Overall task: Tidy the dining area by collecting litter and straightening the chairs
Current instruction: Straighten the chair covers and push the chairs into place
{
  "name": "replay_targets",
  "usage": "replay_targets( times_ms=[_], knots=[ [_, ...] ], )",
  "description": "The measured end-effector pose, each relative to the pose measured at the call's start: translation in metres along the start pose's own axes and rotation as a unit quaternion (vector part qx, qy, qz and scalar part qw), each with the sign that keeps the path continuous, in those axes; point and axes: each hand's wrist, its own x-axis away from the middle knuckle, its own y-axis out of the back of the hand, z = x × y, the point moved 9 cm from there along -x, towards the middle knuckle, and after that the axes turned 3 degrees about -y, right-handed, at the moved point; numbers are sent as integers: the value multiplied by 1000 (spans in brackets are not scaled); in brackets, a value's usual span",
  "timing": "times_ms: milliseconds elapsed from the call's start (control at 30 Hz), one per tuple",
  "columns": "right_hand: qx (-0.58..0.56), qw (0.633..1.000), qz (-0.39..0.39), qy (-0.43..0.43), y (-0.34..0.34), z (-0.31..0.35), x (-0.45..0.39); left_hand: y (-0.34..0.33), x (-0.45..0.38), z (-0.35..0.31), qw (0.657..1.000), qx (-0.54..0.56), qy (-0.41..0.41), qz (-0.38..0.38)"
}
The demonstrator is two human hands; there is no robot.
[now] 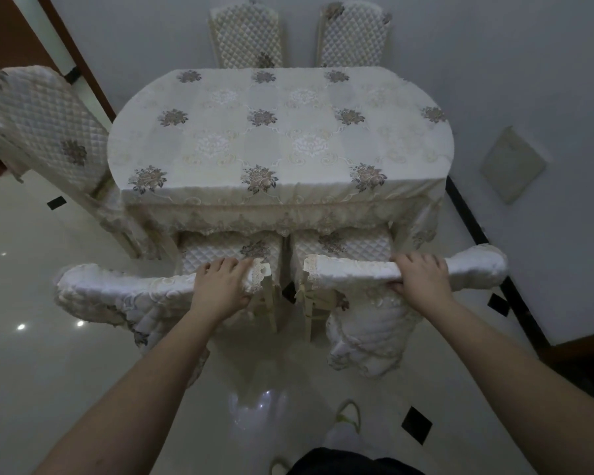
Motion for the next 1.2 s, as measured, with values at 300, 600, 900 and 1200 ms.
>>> replay_targets(
  times_ms=[300, 600, 900, 1200],
  knots=[
    [-14, 1000, 11, -3, -5, -1, -3, 6, -2, 0, 998, 12, -55, 22],
    [-31, 999, 40, -2, -7, -3, -6, 15, -7, -16, 993, 63, -60, 76],
    [-98, 989, 38, 105, -12, -12, 8, 33, -43, -185, 986, 80, -142, 42],
    [-79, 993, 20, 80, -24, -126, -17, 9, -86, -225, 990, 60, -71, 108]
  ],
)
